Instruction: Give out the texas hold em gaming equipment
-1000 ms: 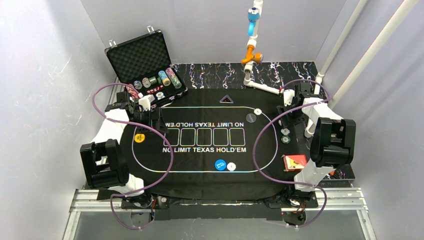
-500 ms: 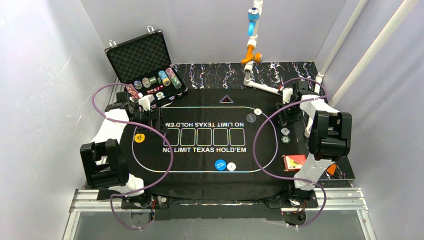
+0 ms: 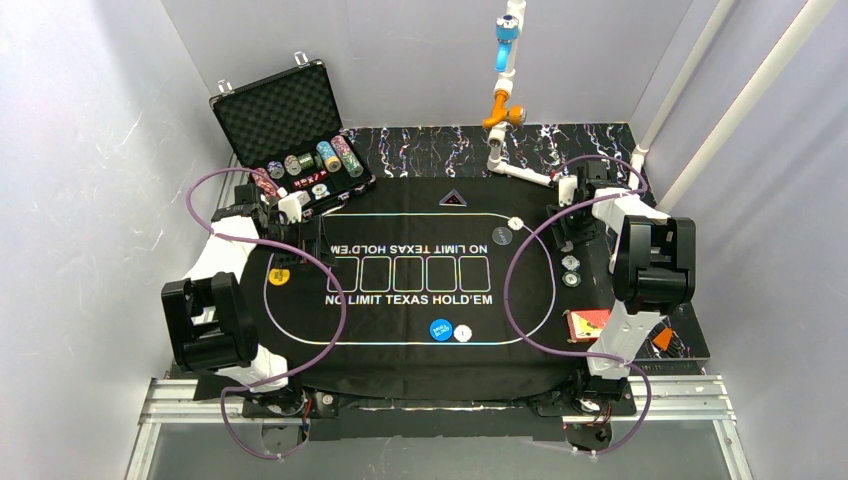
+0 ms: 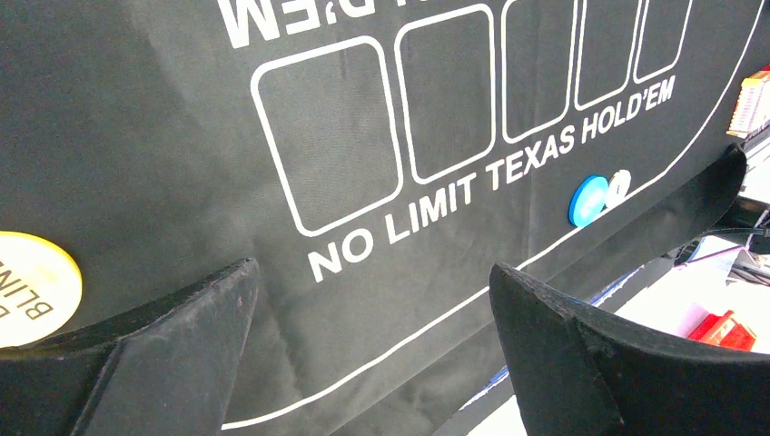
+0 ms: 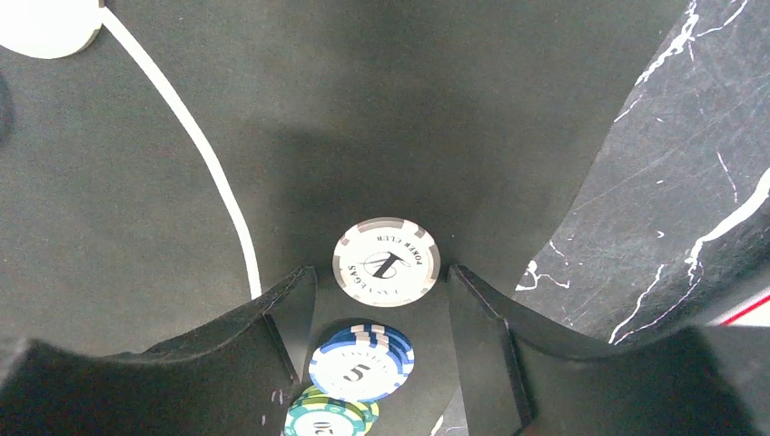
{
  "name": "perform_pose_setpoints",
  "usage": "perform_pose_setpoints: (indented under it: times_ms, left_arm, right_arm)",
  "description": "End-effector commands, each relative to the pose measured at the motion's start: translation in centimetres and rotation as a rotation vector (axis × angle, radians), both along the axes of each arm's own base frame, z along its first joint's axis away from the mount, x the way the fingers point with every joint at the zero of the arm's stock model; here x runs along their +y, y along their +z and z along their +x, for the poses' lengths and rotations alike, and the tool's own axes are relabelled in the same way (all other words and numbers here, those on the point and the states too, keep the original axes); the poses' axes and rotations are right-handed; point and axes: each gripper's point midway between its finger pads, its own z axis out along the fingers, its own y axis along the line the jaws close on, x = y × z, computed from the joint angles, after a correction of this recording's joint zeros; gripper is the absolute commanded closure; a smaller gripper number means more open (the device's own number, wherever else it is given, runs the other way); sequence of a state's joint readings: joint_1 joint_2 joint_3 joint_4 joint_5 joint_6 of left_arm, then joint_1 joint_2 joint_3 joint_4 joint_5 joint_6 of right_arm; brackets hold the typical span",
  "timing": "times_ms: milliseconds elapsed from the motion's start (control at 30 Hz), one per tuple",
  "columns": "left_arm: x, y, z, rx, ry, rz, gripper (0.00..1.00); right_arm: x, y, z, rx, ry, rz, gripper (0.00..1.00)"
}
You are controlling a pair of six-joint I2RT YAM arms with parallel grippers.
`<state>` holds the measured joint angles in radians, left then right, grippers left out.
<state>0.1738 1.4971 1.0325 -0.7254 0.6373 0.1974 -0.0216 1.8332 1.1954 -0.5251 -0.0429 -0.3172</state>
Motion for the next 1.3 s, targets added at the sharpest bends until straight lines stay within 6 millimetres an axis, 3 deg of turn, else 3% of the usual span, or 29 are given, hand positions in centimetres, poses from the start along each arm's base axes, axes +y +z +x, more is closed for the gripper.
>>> perform_pose_setpoints:
  times_ms: [0,433,567,867,1267]
  left_arm:
    - [-0.1,1.2,0.6,-0.032,-0.004,-0.021,0.02]
    - [-0.1,1.1,0.4,-0.030,-0.003,-0.017,0.02]
    - [-0.2,1.4,0.5,-0.030,-0.004,-0.030,0.02]
    - [-0.4,2.0,0.6,-0.037,-0.005,-0.049,0.02]
    - [-1.1,2.8,0.7,-0.046,-0.011,-0.107,0.02]
  right_arm:
    - [0.3,0.3,1.3,-0.033,0.000,-0.002,0.37]
    - [0.0,-1.0,0.3,0.013,0.005,-0.018,0.52]
    - [0.1,-0.2,0.4,0.004,0.006,-0.017,0.57]
    - [0.9,3.6,0.7,-0.062,0.044,0.000,0.61]
    - [5.5,5.4,-0.7,-0.087,0.190,0.001,0.61]
